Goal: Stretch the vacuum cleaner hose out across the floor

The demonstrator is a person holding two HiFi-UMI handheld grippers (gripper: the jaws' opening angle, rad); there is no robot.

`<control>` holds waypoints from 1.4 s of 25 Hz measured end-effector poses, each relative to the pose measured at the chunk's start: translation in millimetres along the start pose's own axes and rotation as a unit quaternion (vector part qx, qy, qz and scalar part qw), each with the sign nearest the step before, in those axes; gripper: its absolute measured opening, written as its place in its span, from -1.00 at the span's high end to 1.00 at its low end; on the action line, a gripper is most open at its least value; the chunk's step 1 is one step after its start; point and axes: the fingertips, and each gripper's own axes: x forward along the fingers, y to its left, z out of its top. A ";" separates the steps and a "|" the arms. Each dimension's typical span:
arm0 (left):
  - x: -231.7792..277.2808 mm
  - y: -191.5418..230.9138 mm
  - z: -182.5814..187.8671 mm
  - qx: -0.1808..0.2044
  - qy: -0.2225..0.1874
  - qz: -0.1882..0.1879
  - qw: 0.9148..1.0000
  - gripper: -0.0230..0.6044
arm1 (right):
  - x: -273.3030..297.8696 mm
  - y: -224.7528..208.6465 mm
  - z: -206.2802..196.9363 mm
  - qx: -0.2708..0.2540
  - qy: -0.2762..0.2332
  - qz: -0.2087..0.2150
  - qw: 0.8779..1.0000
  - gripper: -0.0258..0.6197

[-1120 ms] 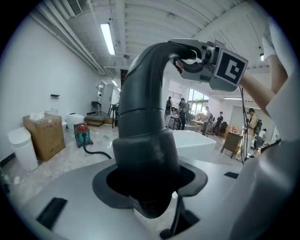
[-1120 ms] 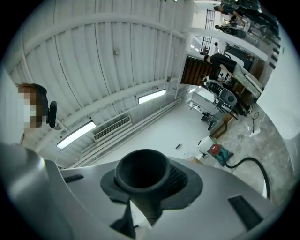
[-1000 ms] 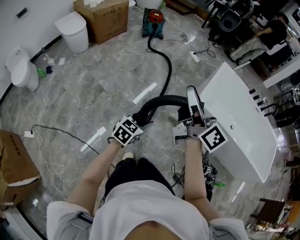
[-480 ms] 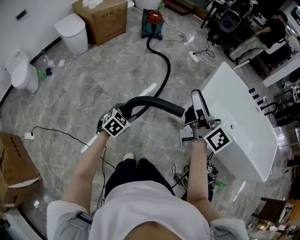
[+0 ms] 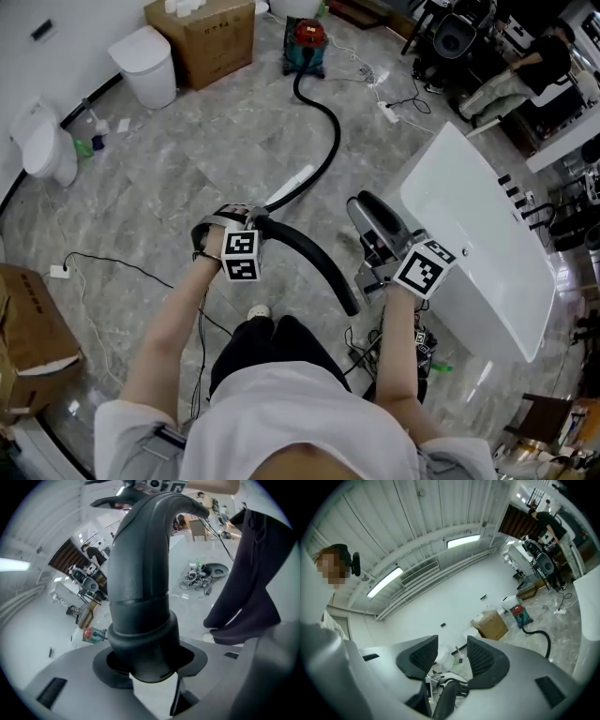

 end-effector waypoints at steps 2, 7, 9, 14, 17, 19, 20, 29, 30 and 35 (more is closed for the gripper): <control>0.9 0.0 4.6 0.055 0.009 0.012 0.998 0.23 | 6.4 4.1 -11.6 0.002 0.013 0.009 1.000 0.36; 14.5 -0.7 -12.6 0.075 0.038 0.035 0.996 0.23 | 9.4 4.7 -17.1 0.021 0.004 0.016 1.000 0.36; 17.2 1.6 -23.8 0.037 0.041 0.046 0.997 0.22 | 6.3 2.8 -15.0 0.027 -0.004 0.014 1.000 0.36; 24.7 -8.3 -58.4 -0.006 0.082 0.024 0.996 -0.22 | 1.5 -0.1 -9.3 0.033 -0.025 0.008 0.999 0.36; 25.4 -17.3 -72.5 0.016 0.110 0.011 0.994 -0.31 | 2.4 -0.2 -10.1 0.041 -0.028 0.008 0.999 0.36; 23.6 -14.7 -73.9 0.024 0.110 0.023 0.993 -0.31 | 2.7 -0.2 -9.5 0.047 -0.031 0.010 0.998 0.36; 22.0 -11.4 -74.0 0.013 0.106 0.029 0.994 -0.31 | 3.0 -0.1 -9.5 0.049 -0.033 0.010 0.998 0.36; 2.4 9.8 -68.9 -0.054 0.079 0.103 0.990 0.43 | 4.3 -3.5 -11.0 0.061 -0.040 0.013 0.997 0.36; -0.6 12.0 -67.4 -0.063 0.070 0.118 0.989 0.67 | 5.0 -2.9 -11.0 0.056 -0.040 0.013 0.998 0.36; -14.9 16.4 -52.4 -0.155 0.006 0.141 0.978 0.90 | 4.7 -13.4 -26.4 0.051 -0.028 -0.024 0.998 0.36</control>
